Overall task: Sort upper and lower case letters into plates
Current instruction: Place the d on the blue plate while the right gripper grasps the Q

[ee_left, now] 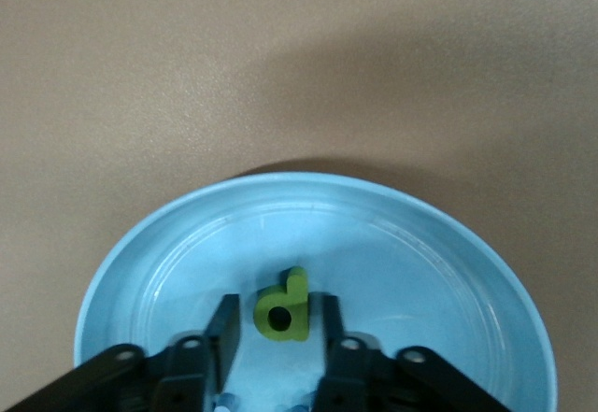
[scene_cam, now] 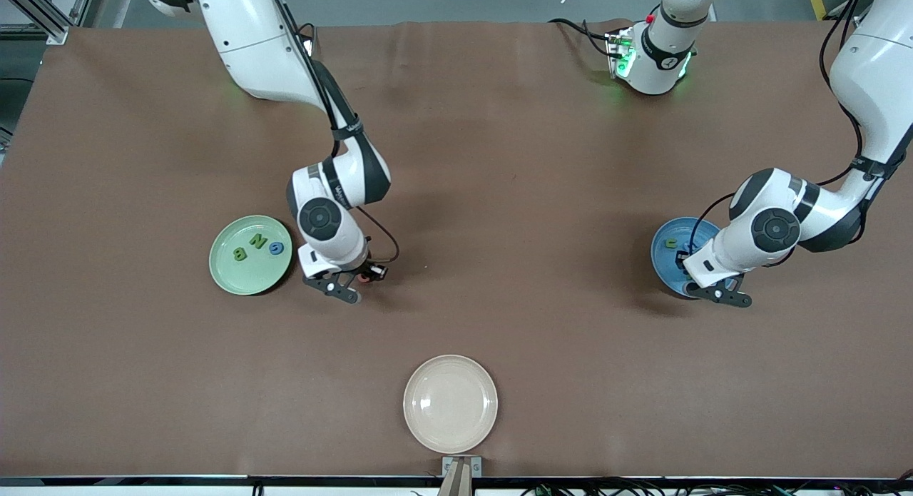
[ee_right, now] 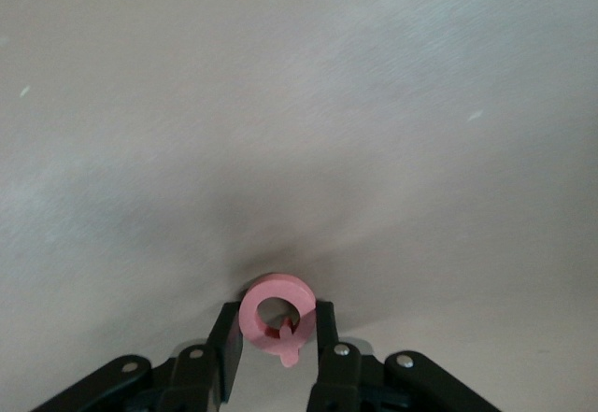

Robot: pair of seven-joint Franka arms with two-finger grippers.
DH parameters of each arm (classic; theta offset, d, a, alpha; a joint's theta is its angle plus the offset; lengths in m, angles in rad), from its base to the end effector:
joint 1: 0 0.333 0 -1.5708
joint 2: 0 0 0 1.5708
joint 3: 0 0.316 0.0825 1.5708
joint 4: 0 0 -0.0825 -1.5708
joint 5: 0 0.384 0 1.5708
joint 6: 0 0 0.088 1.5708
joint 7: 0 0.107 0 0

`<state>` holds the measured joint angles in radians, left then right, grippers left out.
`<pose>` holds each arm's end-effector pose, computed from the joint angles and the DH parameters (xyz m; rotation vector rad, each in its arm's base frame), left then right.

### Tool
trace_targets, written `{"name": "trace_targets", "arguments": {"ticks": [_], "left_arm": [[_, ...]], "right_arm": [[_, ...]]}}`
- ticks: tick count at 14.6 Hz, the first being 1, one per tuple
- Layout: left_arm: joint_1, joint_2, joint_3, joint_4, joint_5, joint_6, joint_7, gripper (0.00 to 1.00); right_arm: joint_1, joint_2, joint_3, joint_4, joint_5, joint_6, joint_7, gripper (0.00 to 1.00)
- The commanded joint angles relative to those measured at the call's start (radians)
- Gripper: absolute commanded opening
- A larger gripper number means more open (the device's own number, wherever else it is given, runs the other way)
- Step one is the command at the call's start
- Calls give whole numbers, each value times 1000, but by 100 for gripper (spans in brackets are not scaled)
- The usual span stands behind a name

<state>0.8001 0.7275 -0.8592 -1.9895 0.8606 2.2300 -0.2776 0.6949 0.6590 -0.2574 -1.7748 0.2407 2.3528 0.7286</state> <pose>0.5874 -0.0061 0.1895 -3.0065 0.4483 0.1290 0.5849 0.2904 0.1924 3.0513 -0.6477 -0.0728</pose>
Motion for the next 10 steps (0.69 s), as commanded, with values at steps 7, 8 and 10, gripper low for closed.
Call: {"name": "trace_targets", "arguments": {"ticks": [7,8,10], "left_arm": [[426,-86,-444,-6,-121,-237,110,100],[467,-85,-486,1,-133,-269,110,100],[481,-80,-495,21,-140,-282,109,100]], "right_arm": [[-212,-272,-52,-238,-1,-122,-470,0],[-212,-277,-78,-258,-7,-115,-501,0],[-212,-277,-97,-285,-17,-89,-526,0]]}}
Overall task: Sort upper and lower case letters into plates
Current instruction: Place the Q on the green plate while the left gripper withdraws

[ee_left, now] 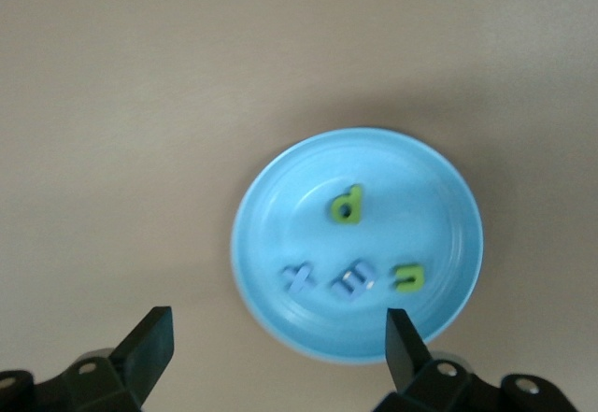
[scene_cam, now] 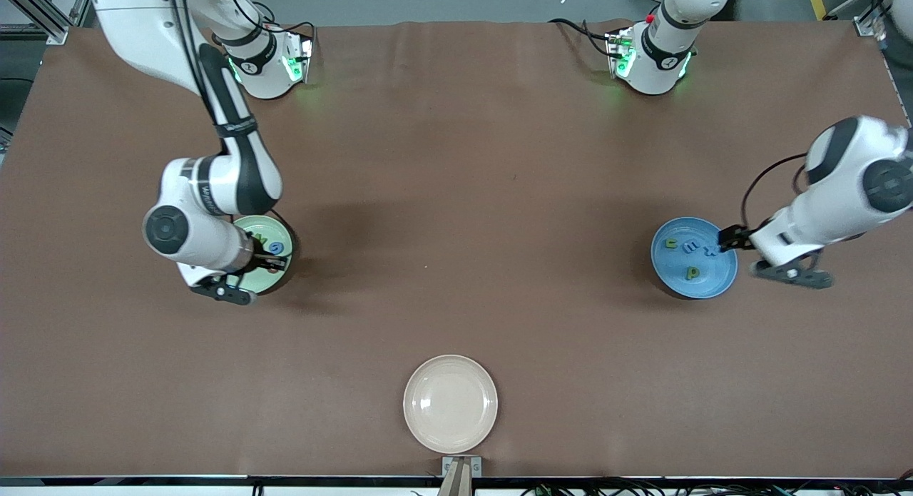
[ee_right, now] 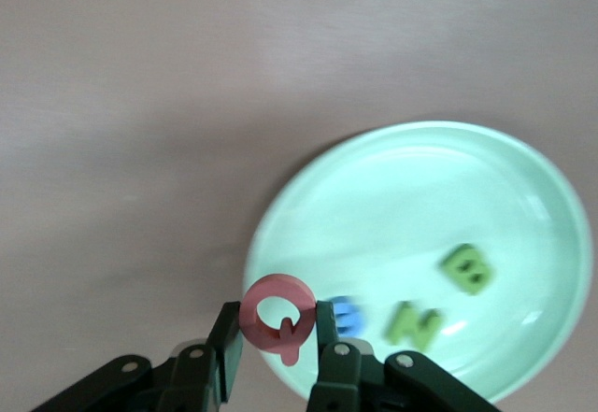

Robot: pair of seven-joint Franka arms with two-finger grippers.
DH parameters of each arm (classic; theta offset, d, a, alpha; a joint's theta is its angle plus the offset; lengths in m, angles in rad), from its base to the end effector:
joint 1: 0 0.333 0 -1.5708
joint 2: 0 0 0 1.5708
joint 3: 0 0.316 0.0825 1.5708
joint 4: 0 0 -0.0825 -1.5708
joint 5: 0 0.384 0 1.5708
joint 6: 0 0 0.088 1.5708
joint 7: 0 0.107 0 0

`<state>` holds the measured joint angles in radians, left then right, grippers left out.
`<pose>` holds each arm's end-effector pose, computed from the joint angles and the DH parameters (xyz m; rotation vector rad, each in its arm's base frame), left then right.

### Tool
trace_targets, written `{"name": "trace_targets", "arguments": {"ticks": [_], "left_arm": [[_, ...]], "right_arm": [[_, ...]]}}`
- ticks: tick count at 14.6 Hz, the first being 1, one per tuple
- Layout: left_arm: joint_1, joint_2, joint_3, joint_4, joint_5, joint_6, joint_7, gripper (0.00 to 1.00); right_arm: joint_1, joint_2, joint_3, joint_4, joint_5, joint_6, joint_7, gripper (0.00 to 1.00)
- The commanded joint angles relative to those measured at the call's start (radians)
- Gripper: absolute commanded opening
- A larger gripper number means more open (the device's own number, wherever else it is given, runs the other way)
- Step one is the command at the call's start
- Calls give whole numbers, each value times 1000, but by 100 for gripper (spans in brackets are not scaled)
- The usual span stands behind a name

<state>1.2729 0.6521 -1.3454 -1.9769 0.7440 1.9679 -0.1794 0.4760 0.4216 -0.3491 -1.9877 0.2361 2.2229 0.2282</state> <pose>0.5796 0.0558 0.3486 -3.0847 0.3319 0.0748 0.5856 0.0873 0.2495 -3.1031 0.3779 0.2428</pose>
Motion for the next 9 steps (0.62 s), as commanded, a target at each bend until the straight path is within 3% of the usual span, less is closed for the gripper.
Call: {"name": "trace_targets", "arguments": {"ticks": [1,9], "left_arm": [[8,-2,-9,15,-23,-20,11,100],[8,-2,-11,39,-44,-18,-8,100]], "right_arm": [[6,-38,-7,-88,-12,70,-38,0],[-68,-14,-4,-155,-11,224,-156,1]]}}
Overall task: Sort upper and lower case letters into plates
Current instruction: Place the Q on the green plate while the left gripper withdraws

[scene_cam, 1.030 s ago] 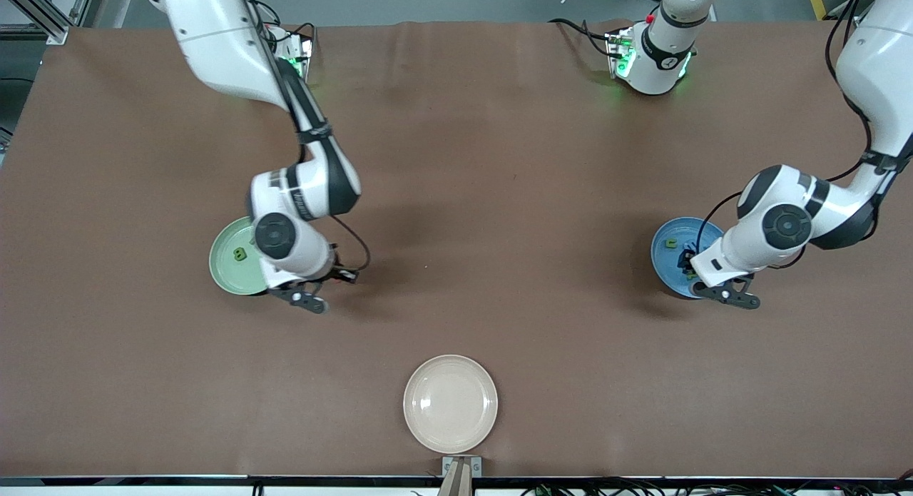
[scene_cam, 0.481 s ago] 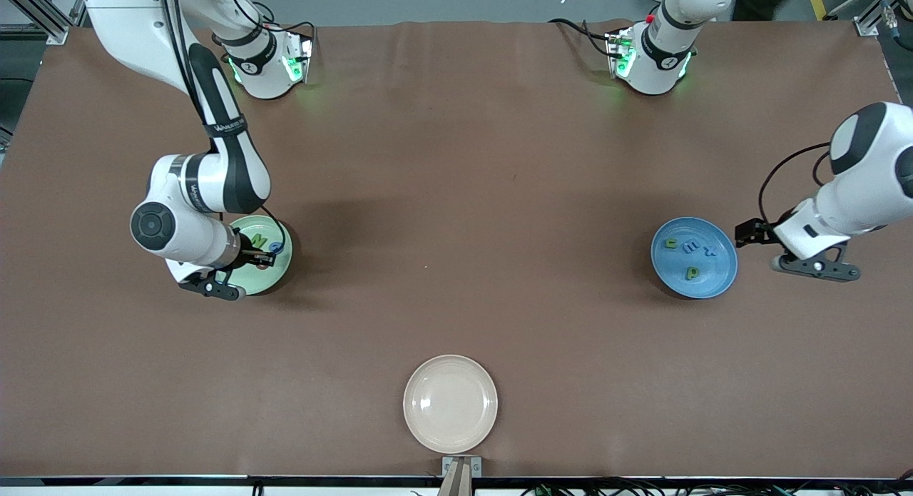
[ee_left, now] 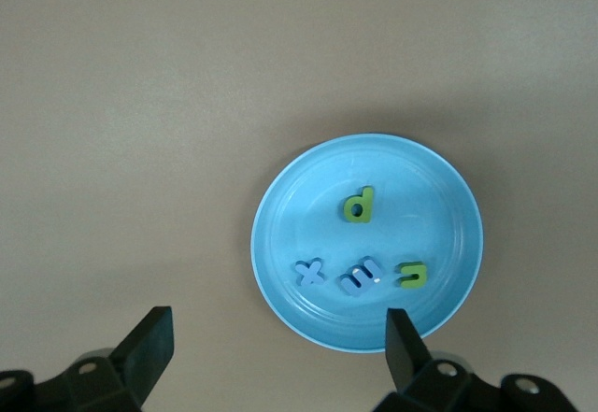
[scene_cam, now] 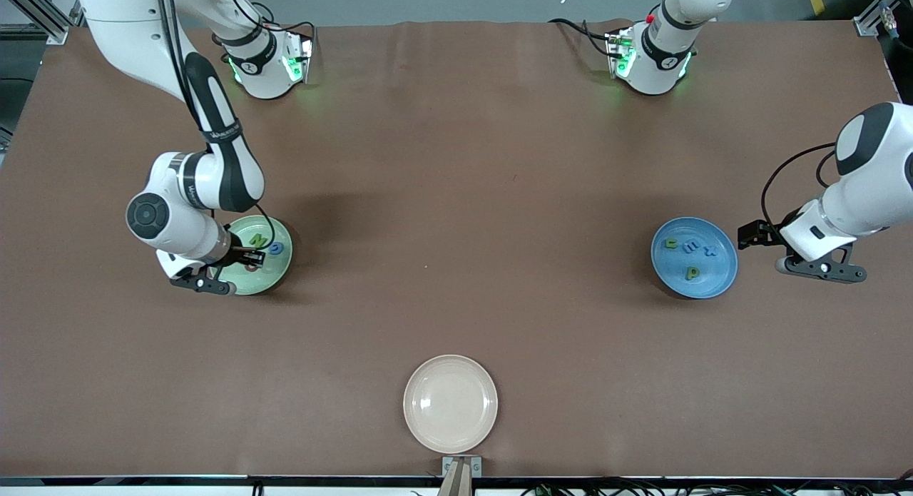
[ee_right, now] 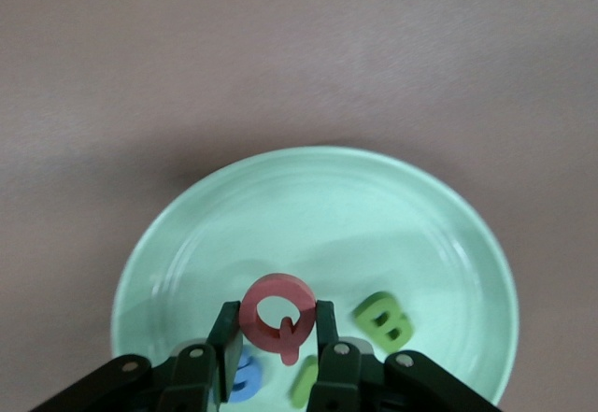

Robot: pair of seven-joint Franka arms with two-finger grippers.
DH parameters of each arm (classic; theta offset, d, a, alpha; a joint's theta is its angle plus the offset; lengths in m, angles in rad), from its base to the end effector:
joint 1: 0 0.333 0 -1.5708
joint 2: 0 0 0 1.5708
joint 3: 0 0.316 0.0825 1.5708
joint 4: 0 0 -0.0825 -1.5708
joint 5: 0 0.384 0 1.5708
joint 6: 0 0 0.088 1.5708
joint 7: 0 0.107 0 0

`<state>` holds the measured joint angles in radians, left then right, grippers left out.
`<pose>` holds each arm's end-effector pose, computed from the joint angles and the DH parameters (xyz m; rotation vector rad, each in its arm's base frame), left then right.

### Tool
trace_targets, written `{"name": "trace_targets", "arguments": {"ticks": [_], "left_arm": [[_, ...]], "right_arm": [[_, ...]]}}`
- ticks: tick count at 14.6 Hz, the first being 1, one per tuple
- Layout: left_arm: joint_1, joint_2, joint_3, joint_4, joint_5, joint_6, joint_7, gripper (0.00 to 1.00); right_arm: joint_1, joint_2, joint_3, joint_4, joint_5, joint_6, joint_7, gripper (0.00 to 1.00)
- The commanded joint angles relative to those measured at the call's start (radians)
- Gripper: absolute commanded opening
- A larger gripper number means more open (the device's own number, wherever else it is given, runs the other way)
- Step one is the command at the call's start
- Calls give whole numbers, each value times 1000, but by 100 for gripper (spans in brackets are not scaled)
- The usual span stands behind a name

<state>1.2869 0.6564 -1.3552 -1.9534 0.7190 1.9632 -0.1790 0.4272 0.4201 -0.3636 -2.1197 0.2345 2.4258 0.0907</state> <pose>0.5838 0.0644 0.3589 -3.1145 0.2876 0.0553 0.5671 0.0366 0.2168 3.1196 -0.2933 -0.1175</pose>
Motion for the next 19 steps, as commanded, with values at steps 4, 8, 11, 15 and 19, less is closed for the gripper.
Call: {"name": "trace_targets", "arguments": {"ticks": [4,8,11,15,19], "left_arm": [[-8,-6,-2,16,-20,-13,-11,100],[-14,-6,-1,16,-20,-13,-14,100],[-14,-3,1,16,-20,-13,-14,100],[-110,-38,115,63,-103,-15,9,100],[-467,-219,469,129,-330,-15,56,99]], "right_arm": [[-19,23,14,-20,-4,56,-17,2],[-16,40,17,-14,3,62,-16,4],[-18,46,17,-13,5,62,-14,4],[-10,54,20,-10,39,62,-14,6],[-8,52,20,1,37,50,-17,50]]}}
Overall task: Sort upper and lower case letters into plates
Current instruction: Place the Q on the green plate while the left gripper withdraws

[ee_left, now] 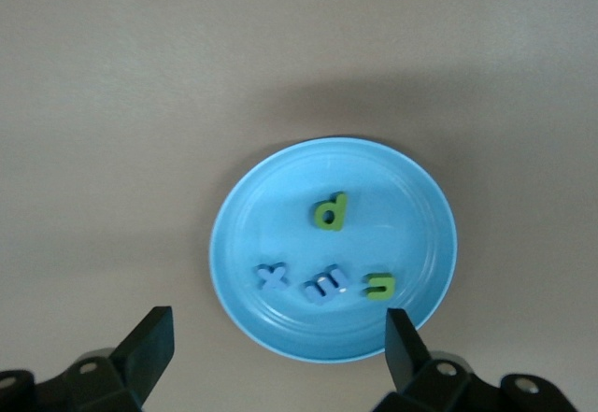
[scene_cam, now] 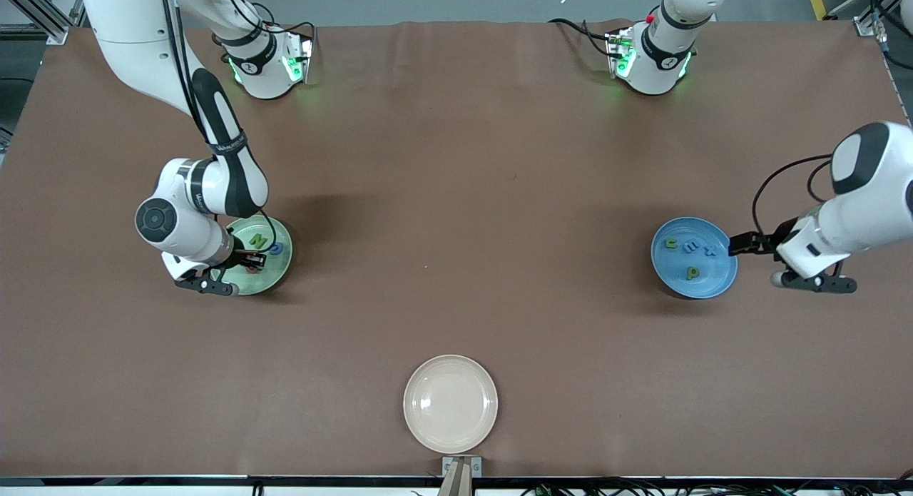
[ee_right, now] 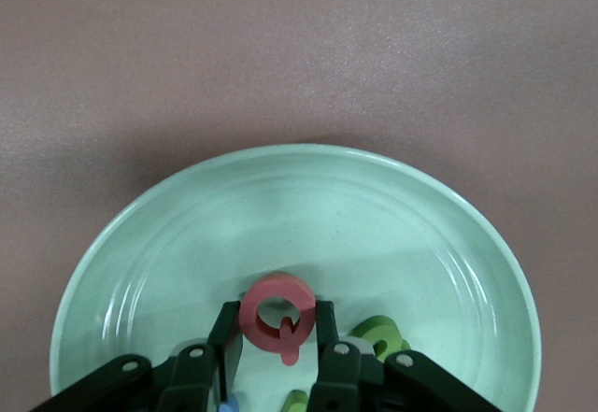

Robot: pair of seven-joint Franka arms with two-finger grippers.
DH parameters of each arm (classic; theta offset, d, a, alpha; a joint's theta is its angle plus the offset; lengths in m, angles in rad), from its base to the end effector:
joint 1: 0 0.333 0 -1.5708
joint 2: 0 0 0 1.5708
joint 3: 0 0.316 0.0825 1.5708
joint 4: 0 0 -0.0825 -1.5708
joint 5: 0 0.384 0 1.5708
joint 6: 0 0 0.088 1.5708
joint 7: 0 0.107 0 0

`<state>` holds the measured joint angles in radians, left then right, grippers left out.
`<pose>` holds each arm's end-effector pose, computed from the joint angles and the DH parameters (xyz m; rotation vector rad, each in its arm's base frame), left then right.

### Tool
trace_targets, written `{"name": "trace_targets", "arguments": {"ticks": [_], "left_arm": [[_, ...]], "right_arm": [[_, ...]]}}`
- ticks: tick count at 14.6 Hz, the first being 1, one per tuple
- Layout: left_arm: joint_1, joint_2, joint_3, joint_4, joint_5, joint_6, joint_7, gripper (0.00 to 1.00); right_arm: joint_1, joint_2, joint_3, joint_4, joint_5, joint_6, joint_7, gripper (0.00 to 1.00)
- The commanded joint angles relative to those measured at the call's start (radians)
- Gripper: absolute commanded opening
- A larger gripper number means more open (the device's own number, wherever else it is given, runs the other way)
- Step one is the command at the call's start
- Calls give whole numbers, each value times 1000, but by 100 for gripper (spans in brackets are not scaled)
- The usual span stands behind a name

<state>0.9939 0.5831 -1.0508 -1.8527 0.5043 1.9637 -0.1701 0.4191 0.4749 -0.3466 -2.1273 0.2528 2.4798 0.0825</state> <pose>0.6084 0.0474 0.3270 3.0917 -0.1335 -0.2132 0.5631 0.0373 0.1879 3.1079 -0.2930 -0.1241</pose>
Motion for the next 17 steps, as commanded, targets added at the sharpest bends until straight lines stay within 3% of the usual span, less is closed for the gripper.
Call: {"name": "trace_targets", "arguments": {"ticks": [1,4,9,12,17], "left_arm": [[-251,-182,254,35,-188,-16,91,99],[-504,-296,562,35,-392,-16,205,99],[-792,-420,885,26,-498,-20,238,99],[-900,-479,1009,23,-529,-22,239,99],[-998,-543,1123,24,-530,-61,241,99]], "right_arm": [[-2,-2,3,12,19,-5,-12,96],[-8,-18,0,61,19,-95,-13,100],[-19,-38,-28,217,-3,-367,-20,100],[-22,-50,-72,341,-35,-549,-73,100],[-23,-47,-173,599,-75,-829,-197,100]]}}
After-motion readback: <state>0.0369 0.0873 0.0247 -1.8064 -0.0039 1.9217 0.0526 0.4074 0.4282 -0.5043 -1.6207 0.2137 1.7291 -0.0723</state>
